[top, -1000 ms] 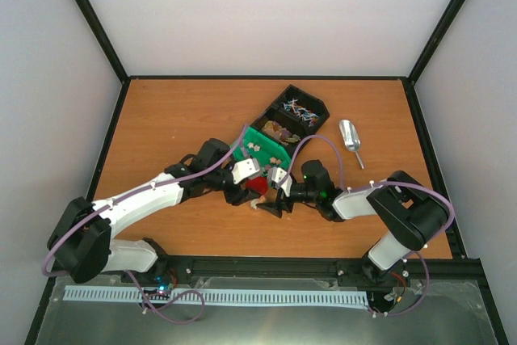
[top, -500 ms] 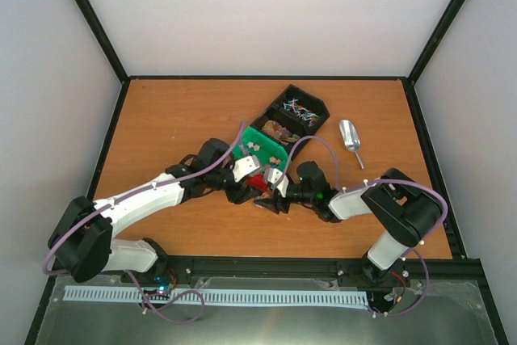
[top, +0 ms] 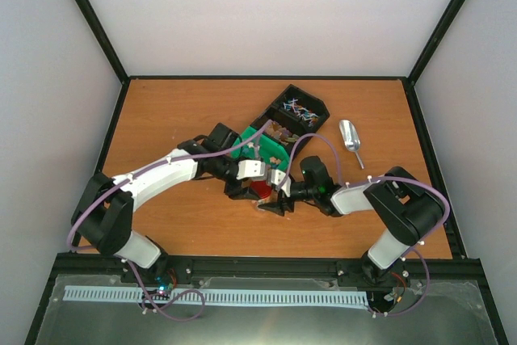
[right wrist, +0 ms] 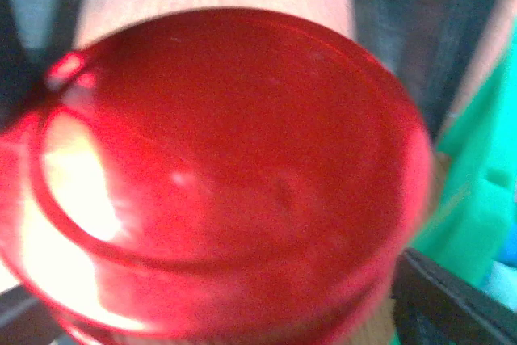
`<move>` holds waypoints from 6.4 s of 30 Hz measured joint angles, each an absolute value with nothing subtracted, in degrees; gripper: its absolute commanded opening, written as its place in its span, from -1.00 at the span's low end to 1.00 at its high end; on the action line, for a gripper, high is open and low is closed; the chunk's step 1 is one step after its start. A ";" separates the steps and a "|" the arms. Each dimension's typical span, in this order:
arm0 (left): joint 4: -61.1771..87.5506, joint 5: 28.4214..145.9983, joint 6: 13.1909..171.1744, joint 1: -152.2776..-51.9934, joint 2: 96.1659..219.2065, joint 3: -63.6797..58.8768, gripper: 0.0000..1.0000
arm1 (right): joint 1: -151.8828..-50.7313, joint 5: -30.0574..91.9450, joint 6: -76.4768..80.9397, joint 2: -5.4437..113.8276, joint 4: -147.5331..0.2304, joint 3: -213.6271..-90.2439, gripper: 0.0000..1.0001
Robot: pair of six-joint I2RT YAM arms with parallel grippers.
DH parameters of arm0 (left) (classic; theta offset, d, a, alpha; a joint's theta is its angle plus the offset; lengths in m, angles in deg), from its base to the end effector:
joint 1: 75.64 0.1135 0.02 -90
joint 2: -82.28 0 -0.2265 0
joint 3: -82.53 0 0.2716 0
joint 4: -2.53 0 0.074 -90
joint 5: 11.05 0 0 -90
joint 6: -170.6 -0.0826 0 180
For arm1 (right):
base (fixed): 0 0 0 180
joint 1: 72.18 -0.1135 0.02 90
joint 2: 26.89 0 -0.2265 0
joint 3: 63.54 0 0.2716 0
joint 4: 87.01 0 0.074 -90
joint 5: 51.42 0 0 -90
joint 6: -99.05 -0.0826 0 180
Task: Pack the candies
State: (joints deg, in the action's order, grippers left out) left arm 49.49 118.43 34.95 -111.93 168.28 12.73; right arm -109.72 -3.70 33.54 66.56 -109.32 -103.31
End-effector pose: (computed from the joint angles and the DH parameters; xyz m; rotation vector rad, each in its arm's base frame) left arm 0.2327 -0.2360 0.1408 1.8006 1.7471 -0.8454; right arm 0.2118 0.2329 0.0504 -1.4310 1.5204 0.9140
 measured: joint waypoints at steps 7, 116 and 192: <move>34.14 113.93 54.17 -113.22 160.69 23.31 -0.30 | -109.89 -0.55 29.45 65.66 -110.54 -102.50 0.88; 29.22 104.90 70.67 -118.57 158.66 25.19 -0.40 | -110.66 3.43 26.02 61.53 -111.33 -97.64 0.61; 27.28 112.93 63.15 -117.26 158.20 26.31 0.53 | -110.20 -2.28 24.25 59.61 -110.78 -98.32 0.05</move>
State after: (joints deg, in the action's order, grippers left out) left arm 27.28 112.93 63.15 -117.26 158.20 26.31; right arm -110.20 -2.28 24.25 59.61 -110.78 -98.32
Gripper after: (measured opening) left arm 0.745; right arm 0.646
